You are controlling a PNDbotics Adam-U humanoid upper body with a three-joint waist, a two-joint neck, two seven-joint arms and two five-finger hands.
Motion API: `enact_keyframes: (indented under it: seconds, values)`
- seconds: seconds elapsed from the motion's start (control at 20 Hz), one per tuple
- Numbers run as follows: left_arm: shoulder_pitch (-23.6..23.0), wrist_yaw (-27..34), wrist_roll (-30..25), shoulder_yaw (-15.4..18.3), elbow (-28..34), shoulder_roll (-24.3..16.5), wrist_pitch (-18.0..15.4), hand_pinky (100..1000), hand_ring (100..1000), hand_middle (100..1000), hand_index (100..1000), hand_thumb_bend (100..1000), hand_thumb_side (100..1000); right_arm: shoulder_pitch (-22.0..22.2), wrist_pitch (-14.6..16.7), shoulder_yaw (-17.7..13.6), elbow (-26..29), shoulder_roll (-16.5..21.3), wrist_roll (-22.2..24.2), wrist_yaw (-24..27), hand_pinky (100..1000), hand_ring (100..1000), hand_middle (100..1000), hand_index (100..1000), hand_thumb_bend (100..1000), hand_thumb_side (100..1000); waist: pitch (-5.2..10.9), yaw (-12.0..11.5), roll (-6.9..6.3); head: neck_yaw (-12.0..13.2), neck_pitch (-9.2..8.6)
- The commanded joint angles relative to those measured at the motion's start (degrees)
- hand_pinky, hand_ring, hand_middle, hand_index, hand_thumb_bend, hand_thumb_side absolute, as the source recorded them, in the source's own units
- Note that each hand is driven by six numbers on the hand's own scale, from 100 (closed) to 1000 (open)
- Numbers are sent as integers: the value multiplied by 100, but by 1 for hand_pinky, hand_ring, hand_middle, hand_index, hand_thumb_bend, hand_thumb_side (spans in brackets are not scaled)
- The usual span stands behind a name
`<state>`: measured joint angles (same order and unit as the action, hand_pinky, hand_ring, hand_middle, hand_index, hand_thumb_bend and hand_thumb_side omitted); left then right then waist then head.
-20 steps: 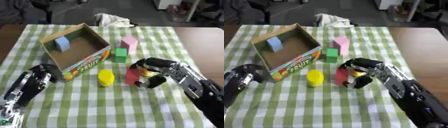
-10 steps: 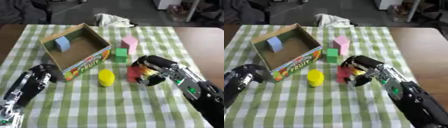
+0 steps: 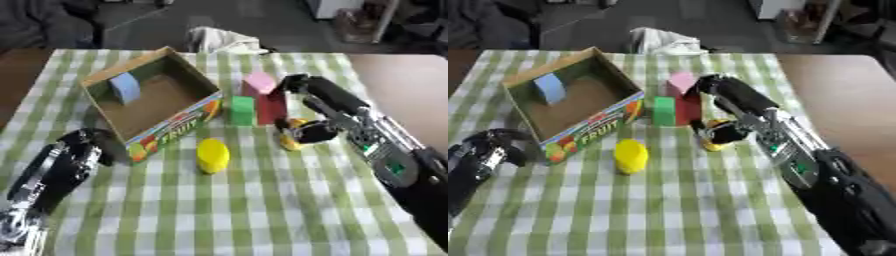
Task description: Pick up objects on the table and place them in the box.
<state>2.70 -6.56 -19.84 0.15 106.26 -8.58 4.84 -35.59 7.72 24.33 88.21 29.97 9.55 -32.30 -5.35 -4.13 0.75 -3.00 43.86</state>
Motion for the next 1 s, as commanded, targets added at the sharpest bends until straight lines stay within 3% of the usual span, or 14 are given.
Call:
enact_keyframes:
  seconds: [0.05, 0.25, 0.5, 0.8, 1.0]
  values:
    - [49, 33, -51, -44, 81, -40, -24, 584, 562, 683, 708, 100, 595, -301, -50, -136, 239, 294, 261, 282, 739, 817, 514, 673, 171, 100, 65, -65, -27, -77, 26]
    - [120, 62, -141, -132, 81, -28, -49, 584, 562, 683, 708, 100, 593, -690, -49, -201, 70, 231, 430, 429, 742, 818, 522, 684, 175, 100, 29, -287, -58, -251, 26]
    - [255, 123, -316, -285, 100, -31, -102, 585, 562, 683, 707, 100, 592, -1165, 98, -264, -437, -102, 532, 298, 746, 824, 535, 698, 162, 100, -69, -679, -88, -666, 26]
    - [394, 260, -477, -374, 122, -56, -210, 587, 563, 683, 707, 100, 594, -1551, 258, -463, -1789, -770, 704, -363, 752, 848, 579, 736, 126, 129, -193, -1207, -116, -1165, 26]
    - [431, 310, -540, -401, 118, -60, -251, 587, 562, 682, 706, 100, 596, -1727, 50, -807, -2851, -1142, 448, -989, 746, 850, 592, 748, 122, 146, -218, -1447, -116, -1406, 26]
